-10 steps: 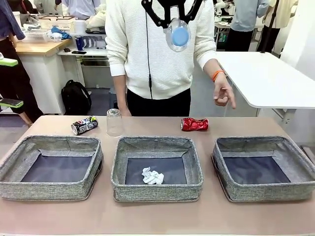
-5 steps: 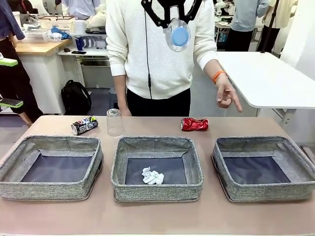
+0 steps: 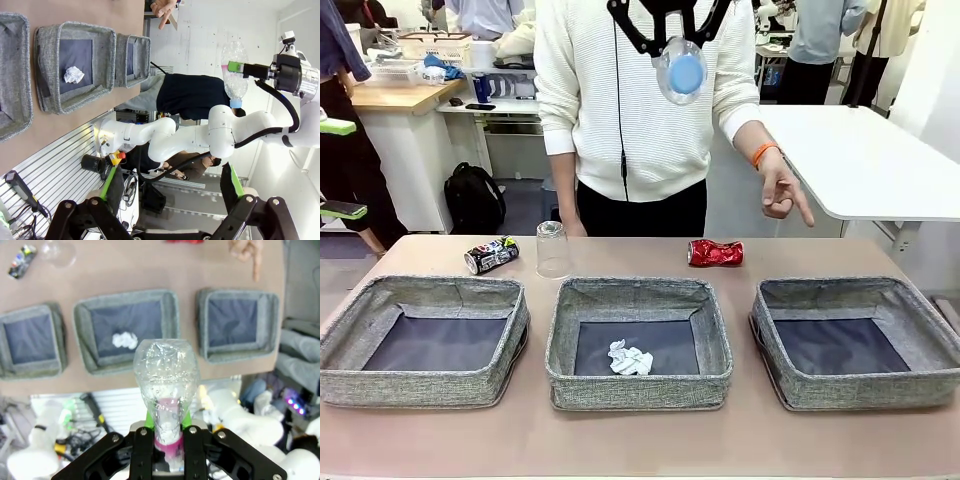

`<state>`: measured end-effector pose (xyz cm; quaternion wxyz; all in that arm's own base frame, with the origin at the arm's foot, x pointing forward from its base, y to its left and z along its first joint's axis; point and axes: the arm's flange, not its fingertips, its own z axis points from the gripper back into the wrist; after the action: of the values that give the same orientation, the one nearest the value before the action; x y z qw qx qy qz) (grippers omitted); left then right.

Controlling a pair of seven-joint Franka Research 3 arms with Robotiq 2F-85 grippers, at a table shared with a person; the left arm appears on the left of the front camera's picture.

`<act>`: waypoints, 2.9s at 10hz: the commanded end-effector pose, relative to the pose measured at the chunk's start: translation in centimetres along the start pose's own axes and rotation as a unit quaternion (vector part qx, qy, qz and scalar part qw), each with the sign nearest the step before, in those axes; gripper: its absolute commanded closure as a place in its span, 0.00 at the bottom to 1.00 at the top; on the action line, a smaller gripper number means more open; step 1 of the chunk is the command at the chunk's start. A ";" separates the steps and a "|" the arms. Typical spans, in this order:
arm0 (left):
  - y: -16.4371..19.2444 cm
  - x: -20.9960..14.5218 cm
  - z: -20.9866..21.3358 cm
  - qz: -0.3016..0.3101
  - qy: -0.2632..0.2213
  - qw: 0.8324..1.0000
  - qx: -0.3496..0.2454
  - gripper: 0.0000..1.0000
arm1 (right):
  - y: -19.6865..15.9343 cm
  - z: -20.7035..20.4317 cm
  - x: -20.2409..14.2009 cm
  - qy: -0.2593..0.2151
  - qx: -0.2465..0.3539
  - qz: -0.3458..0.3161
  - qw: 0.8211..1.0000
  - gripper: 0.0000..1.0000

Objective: Sort the waste into the appropriate baskets.
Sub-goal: Place the picked waste into the Fabric basket indicated by the person.

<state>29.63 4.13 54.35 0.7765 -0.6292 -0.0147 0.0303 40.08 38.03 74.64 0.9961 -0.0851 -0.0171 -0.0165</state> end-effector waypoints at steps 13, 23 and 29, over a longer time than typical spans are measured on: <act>-0.2 0.0 0.0 -0.011 -0.002 1.000 -0.009 0.00 | -25.2 -37.9 -2.8 -0.009 0.087 0.139 0.986 0.80; -0.2 0.0 0.0 -0.011 -0.002 1.000 -0.009 0.00 | -25.1 -38.1 -2.4 0.003 0.096 0.129 0.987 0.00; -0.2 0.0 0.0 -0.011 -0.002 1.000 -0.009 0.00 | -25.1 -37.8 -2.3 0.004 0.101 0.122 0.987 0.00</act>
<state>29.63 4.16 54.37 0.7765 -0.6291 -0.0153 0.0305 37.62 7.18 41.00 0.9946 -0.0043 -0.0081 0.1038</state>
